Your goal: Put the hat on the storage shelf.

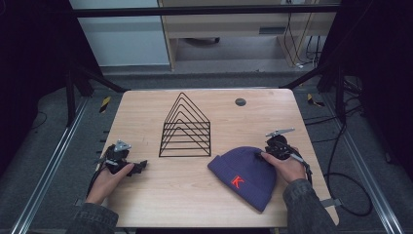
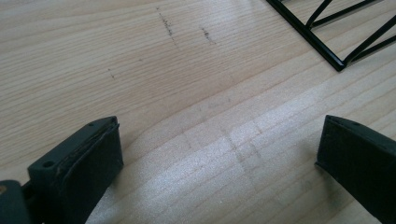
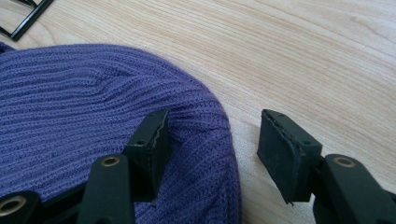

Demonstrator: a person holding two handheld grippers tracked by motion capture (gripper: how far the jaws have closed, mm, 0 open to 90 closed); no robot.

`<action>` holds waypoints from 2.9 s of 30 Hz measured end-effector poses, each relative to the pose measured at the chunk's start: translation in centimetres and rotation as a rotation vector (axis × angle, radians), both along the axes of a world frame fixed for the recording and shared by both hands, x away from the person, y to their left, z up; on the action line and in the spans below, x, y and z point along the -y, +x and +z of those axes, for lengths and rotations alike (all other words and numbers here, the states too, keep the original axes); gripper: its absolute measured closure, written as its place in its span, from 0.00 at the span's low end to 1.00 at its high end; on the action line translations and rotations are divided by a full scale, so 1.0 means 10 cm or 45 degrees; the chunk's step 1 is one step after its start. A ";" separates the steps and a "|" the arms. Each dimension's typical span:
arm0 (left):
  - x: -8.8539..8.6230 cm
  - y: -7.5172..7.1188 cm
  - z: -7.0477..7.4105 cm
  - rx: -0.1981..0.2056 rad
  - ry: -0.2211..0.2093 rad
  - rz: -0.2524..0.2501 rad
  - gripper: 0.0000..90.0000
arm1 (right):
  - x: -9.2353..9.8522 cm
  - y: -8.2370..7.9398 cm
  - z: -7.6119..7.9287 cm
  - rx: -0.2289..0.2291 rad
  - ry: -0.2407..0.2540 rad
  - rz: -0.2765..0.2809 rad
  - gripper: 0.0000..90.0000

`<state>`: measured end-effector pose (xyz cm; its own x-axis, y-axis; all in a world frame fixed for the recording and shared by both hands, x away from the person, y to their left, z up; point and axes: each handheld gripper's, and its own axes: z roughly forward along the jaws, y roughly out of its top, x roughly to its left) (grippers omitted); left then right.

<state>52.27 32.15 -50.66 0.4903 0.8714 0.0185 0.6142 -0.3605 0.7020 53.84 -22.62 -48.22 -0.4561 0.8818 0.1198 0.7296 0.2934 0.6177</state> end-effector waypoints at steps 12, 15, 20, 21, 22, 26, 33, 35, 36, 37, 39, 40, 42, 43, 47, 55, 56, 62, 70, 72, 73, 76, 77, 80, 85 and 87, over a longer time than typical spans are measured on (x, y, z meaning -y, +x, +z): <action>0.00 0.00 0.00 0.000 -0.001 0.000 0.00 | 0.02 -0.02 -0.03 -0.021 0.052 0.002 0.58; 0.00 0.00 0.00 0.000 -0.001 0.000 0.00 | 0.02 -0.02 -0.03 -0.029 0.065 0.012 0.63; 0.00 0.00 0.00 0.000 -0.001 -0.001 0.00 | 0.03 -0.01 -0.03 -0.047 0.091 0.025 0.69; 0.00 0.00 0.00 0.000 -0.001 0.000 0.00 | 0.04 -0.01 -0.04 -0.044 0.095 0.031 0.70; 0.00 0.00 0.00 0.000 -0.002 0.000 0.00 | 0.05 -0.01 -0.04 -0.049 0.101 0.031 0.73; 0.00 0.00 0.00 0.000 -0.001 0.000 0.00 | 0.07 -0.02 -0.03 -0.048 0.135 0.030 0.85; 0.00 0.00 0.00 0.001 -0.004 -0.005 0.00 | 0.08 -0.10 0.07 0.014 0.127 0.059 0.88; 0.00 0.00 0.00 -0.001 -0.003 -0.009 0.00 | 0.07 -0.14 0.13 0.037 0.126 0.070 0.88; 0.00 0.00 0.00 0.000 -0.003 -0.010 0.00 | 0.06 -0.17 0.17 0.047 0.128 0.075 0.88; 0.00 0.00 0.00 0.000 -0.004 -0.014 0.00 | 0.06 -0.19 0.20 0.060 0.136 0.084 0.88; -0.01 -0.01 0.01 -0.007 0.001 -0.028 0.00 | 0.05 -0.23 0.28 0.082 0.137 0.102 0.88; -0.01 -0.01 0.01 -0.009 0.011 -0.045 0.00 | 0.04 -0.26 0.31 0.088 0.140 0.107 0.88; -0.01 -0.01 0.01 -0.010 0.003 -0.043 0.01 | 0.03 -0.28 0.35 0.099 0.144 0.116 0.88; -0.01 -0.02 0.02 -0.012 0.003 -0.038 0.01 | 0.02 -0.31 0.38 0.117 0.146 0.125 0.88; -0.02 -0.03 0.08 0.009 -0.041 -0.039 0.03 | -0.04 -0.43 0.53 0.176 0.182 0.175 0.88; 0.08 -0.10 0.20 0.042 -0.056 -0.087 0.04 | -0.18 -0.62 0.82 0.273 0.199 0.269 0.88; 0.10 -0.12 0.23 0.053 -0.059 -0.099 0.04 | -0.22 -0.65 0.89 0.293 0.203 0.295 0.88; 0.14 -0.19 0.34 0.129 -0.066 -0.118 0.04 | -0.31 -0.73 1.10 0.326 0.212 0.371 0.89; 0.19 -0.34 0.59 0.253 -0.137 -0.150 0.05 | -0.38 -0.79 1.39 0.394 0.217 0.439 0.89; 0.23 -0.38 0.69 0.281 -0.176 -0.180 0.05 | -0.34 -0.76 1.49 0.417 0.217 0.443 0.89; 0.26 -0.40 0.74 0.286 -0.176 -0.190 0.05 | -0.32 -0.75 1.52 0.425 0.219 0.443 0.89; 0.32 -0.42 0.90 0.294 -0.188 -0.228 0.05 | -0.23 -0.69 1.67 0.444 0.233 0.432 0.89; 0.34 -0.42 0.96 0.295 -0.187 -0.241 0.05 | -0.23 -0.69 1.67 0.444 0.233 0.432 0.89; 0.42 -0.38 1.19 0.319 -0.168 -0.253 0.05 | -0.18 -0.61 1.82 0.463 0.245 0.427 0.89; 0.61 -0.30 1.60 0.341 -0.189 -0.335 0.05 | -0.19 -0.54 1.97 0.493 0.270 0.426 0.89; 0.68 -0.26 1.71 0.347 -0.185 -0.366 0.05 | -0.21 -0.50 2.03 0.509 0.272 0.430 0.89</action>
<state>49.66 25.37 -33.57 0.7078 0.7031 0.0683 0.2877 -0.3752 0.8812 48.80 -20.51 -27.92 -0.7553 0.6542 0.0394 0.3137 0.3082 0.8981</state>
